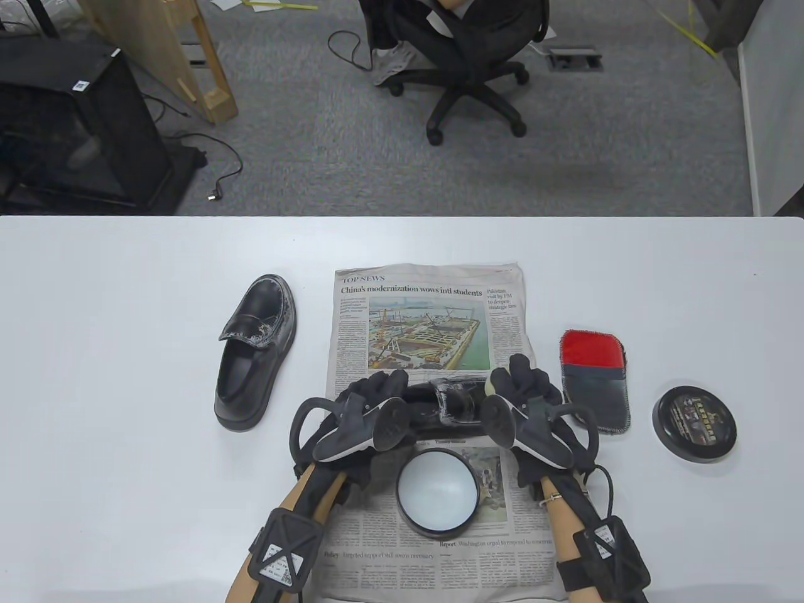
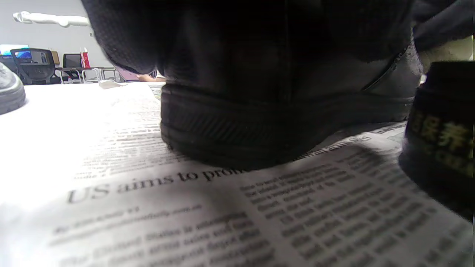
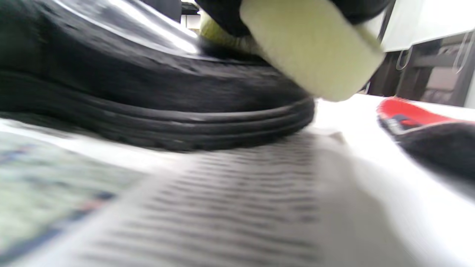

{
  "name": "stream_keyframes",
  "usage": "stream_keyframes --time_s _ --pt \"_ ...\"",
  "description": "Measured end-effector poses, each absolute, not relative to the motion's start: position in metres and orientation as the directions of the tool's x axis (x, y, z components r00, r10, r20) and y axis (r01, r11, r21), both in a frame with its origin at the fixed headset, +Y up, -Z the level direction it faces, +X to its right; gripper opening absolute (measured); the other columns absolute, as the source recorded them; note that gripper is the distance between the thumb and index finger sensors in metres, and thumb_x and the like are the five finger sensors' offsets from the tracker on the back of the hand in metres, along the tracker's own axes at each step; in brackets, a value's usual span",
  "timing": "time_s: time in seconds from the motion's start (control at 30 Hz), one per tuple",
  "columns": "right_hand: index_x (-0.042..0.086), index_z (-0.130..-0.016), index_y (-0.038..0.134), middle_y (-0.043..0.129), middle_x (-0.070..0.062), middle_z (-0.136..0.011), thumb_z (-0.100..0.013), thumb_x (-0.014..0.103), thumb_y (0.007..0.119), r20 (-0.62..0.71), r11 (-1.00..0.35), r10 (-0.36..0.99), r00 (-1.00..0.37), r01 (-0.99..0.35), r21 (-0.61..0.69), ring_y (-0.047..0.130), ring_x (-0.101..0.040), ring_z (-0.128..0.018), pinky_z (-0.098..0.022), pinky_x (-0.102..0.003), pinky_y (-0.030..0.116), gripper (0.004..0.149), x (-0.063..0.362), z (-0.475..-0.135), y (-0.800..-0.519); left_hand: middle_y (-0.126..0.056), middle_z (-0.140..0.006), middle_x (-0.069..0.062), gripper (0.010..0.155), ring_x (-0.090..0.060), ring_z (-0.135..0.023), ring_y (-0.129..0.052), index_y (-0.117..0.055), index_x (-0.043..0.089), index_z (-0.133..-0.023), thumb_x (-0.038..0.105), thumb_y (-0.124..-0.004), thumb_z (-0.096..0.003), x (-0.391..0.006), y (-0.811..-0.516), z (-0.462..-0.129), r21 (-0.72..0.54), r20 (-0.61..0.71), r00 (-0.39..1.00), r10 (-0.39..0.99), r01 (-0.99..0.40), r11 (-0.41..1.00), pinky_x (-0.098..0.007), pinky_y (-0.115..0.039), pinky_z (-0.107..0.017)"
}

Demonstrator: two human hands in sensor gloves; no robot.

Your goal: Dip and apply leather care cream with polishing sponge on shoes

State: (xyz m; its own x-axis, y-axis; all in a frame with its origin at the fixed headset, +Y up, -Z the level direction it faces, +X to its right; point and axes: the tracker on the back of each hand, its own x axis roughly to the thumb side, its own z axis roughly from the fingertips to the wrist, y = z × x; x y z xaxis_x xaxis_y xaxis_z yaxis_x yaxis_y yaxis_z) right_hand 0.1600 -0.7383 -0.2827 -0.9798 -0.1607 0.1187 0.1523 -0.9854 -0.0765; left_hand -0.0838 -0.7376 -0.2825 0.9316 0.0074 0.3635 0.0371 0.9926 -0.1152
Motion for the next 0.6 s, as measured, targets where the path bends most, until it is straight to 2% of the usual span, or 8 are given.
stream_keyframes --time_s 0.1,0.2,0.27,0.4,0.47,0.6 --pt "0.023 -0.107 0.055 0.052 -0.015 -0.116 -0.059 0.025 0.066 0.129 -0.990 -0.123 -0.984 0.112 -0.089 0.071 -0.037 -0.094 -0.070 -0.041 0.072 0.049 0.169 -0.277 -0.735 -0.066 -0.118 -0.018 0.092 -0.039 -0.101 -0.074 -0.045 0.019 -0.119 0.064 -0.075 -0.0443 -0.082 -0.739 -0.282 -0.092 0.352 0.936 -0.005 0.040 0.995 -0.054 -0.071 -0.073" --pt "0.025 -0.107 0.055 0.057 -0.013 -0.115 -0.059 0.025 0.067 0.168 -0.968 -0.243 -0.955 0.227 -0.109 0.079 -0.037 -0.095 -0.066 -0.037 0.082 0.049 0.165 -0.262 -0.731 -0.067 -0.117 -0.015 0.090 -0.038 -0.101 -0.075 -0.047 0.021 -0.118 0.063 -0.076 -0.0436 -0.081 -0.739 -0.281 -0.079 0.348 0.938 -0.014 0.044 0.996 -0.053 -0.072 -0.073" --pt "0.025 -0.106 0.057 0.060 -0.012 -0.114 -0.059 0.025 0.068 0.199 -0.960 -0.274 -0.941 0.253 -0.122 0.081 -0.040 -0.094 -0.063 -0.036 0.085 0.049 0.158 -0.254 -0.727 -0.070 -0.116 -0.012 0.086 -0.036 -0.101 -0.076 -0.052 0.024 -0.115 0.063 -0.077 -0.0424 -0.081 -0.739 -0.282 -0.072 0.343 0.939 -0.009 0.036 0.997 -0.053 -0.073 -0.073" --pt "0.026 -0.107 0.056 0.059 -0.008 -0.115 -0.060 0.026 0.065 0.272 -0.984 -0.139 -0.952 0.104 -0.142 0.071 -0.043 -0.100 -0.067 -0.049 0.076 0.048 0.137 -0.252 -0.724 -0.074 -0.114 -0.006 0.084 -0.031 -0.101 -0.079 -0.057 0.029 -0.112 0.062 -0.081 -0.0386 -0.078 -0.740 -0.281 -0.033 0.349 0.933 -0.083 0.101 0.994 -0.049 -0.076 -0.073" --pt "0.027 -0.109 0.051 0.056 -0.006 -0.117 -0.061 0.027 0.063 0.258 -0.988 -0.109 -0.960 0.076 -0.136 0.063 -0.038 -0.106 -0.070 -0.056 0.065 0.049 0.134 -0.261 -0.730 -0.075 -0.114 -0.003 0.084 -0.029 -0.100 -0.080 -0.057 0.031 -0.111 0.062 -0.082 -0.0372 -0.078 -0.740 -0.280 -0.014 0.350 0.930 -0.115 0.128 0.992 -0.047 -0.077 -0.073" --pt "0.026 -0.111 0.043 0.051 -0.008 -0.118 -0.062 0.029 0.059 0.182 -0.990 -0.131 -0.975 0.120 -0.074 0.058 -0.037 -0.107 -0.073 -0.051 0.061 0.053 0.141 -0.276 -0.739 -0.077 -0.112 -0.002 0.082 -0.027 -0.098 -0.083 -0.058 0.031 -0.110 0.062 -0.081 -0.0380 -0.077 -0.740 -0.280 -0.005 0.340 0.933 -0.116 0.126 0.992 -0.045 -0.079 -0.071"
